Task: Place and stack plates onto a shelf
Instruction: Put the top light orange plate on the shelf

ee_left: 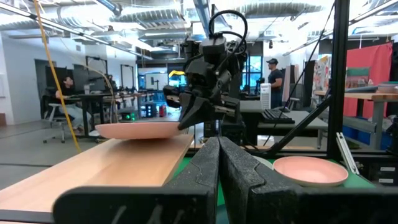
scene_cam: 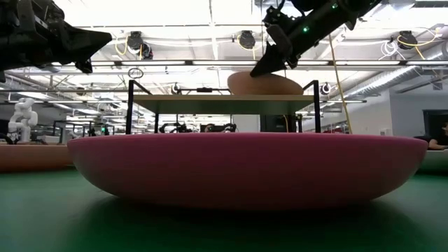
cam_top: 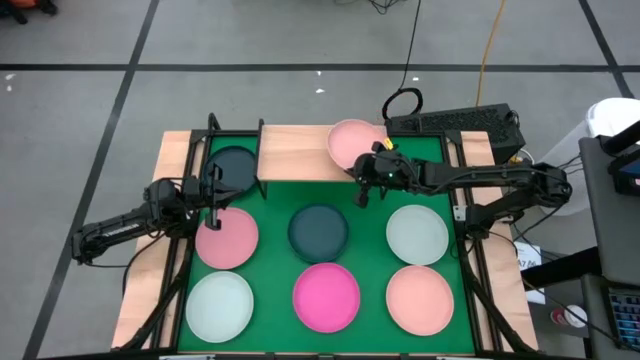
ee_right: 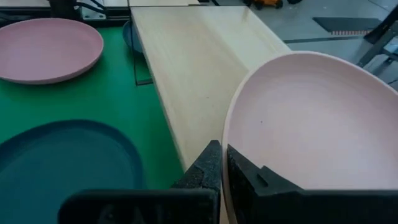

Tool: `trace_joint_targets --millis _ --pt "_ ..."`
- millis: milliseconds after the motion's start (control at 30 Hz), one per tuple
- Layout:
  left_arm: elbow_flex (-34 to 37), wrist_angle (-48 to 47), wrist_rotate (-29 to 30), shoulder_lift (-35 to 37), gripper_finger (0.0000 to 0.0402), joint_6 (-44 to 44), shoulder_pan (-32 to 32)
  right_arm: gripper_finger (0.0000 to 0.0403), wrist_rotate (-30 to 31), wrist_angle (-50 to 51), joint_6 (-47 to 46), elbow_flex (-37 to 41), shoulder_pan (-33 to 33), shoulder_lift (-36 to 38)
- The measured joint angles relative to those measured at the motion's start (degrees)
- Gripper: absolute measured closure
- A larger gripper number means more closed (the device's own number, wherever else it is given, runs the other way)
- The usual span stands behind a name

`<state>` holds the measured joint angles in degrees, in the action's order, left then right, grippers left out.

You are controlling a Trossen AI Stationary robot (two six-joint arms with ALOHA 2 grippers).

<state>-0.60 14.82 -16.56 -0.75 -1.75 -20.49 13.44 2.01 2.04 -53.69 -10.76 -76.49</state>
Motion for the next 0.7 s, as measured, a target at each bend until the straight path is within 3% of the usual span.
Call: trace_joint_targets --millis 700 --pt "0.0 0.0 0.0 0.0 0.0387 0.0 0.0 0.0383 -0.2 0.0 -0.3 0.0 0.0 0.0"
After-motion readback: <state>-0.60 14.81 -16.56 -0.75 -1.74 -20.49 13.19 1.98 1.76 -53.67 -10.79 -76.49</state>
